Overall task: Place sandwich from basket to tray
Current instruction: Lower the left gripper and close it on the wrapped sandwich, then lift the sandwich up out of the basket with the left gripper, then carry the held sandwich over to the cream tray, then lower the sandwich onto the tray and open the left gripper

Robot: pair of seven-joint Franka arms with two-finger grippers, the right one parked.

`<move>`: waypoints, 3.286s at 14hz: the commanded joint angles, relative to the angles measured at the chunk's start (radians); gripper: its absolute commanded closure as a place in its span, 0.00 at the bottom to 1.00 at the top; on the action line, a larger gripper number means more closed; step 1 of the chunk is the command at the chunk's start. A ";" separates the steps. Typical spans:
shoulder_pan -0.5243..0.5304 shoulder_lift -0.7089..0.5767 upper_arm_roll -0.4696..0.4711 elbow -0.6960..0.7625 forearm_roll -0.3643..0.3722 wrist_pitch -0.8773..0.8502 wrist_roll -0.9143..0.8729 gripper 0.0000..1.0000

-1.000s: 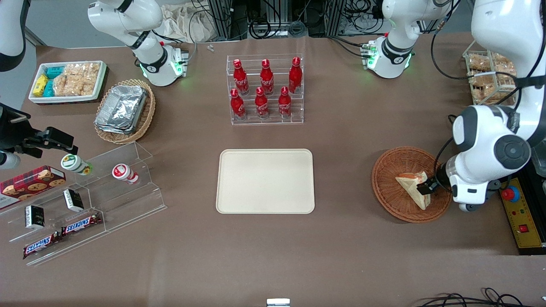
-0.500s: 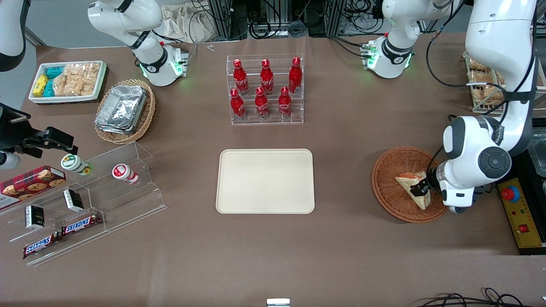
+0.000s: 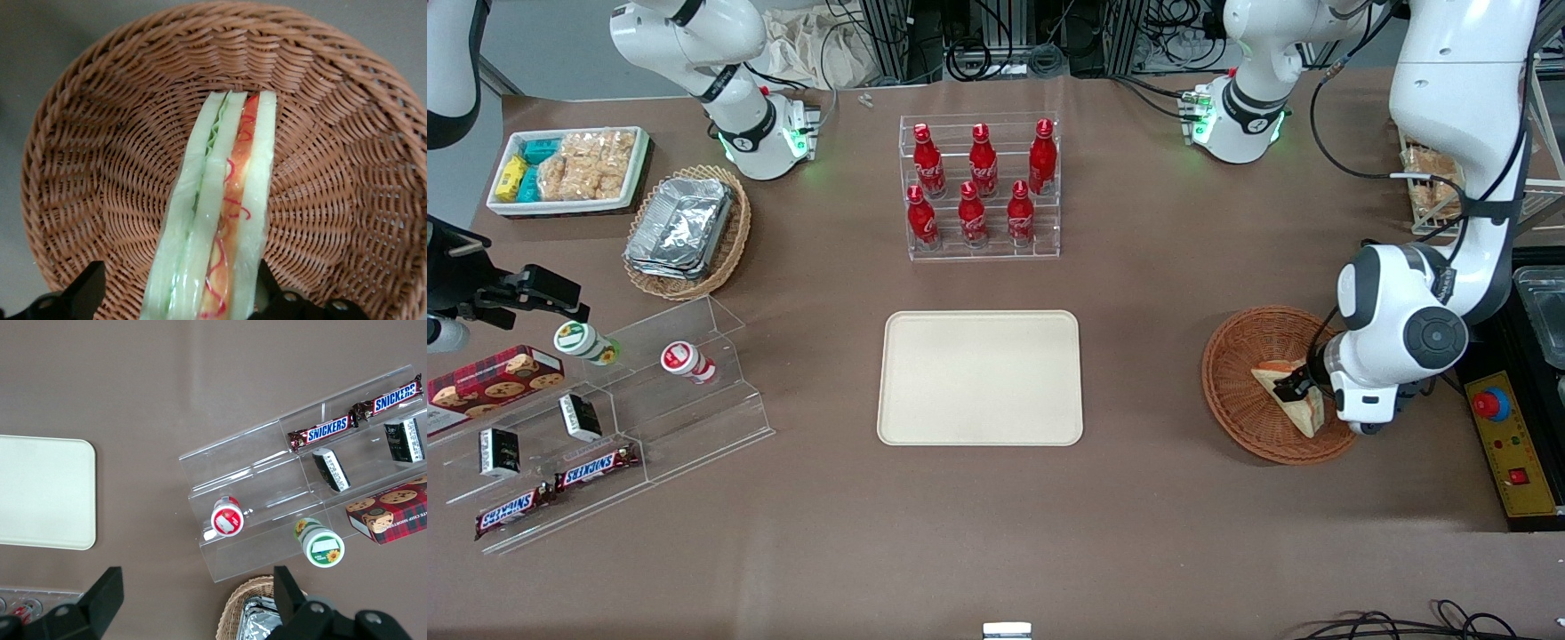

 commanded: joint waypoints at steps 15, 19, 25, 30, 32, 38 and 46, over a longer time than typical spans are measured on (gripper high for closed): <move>-0.008 -0.119 -0.020 0.451 0.008 -0.688 0.044 1.00; -0.008 -0.165 -0.135 0.516 0.006 -0.776 0.098 1.00; -0.010 -0.093 -0.382 0.491 0.008 -0.668 0.109 1.00; -0.071 0.056 -0.491 0.487 0.028 -0.400 0.086 1.00; -0.138 0.131 -0.483 0.488 0.095 -0.339 0.007 1.00; -0.257 0.320 -0.479 0.493 0.291 -0.164 -0.163 1.00; -0.280 0.391 -0.479 0.493 0.322 -0.121 -0.169 0.76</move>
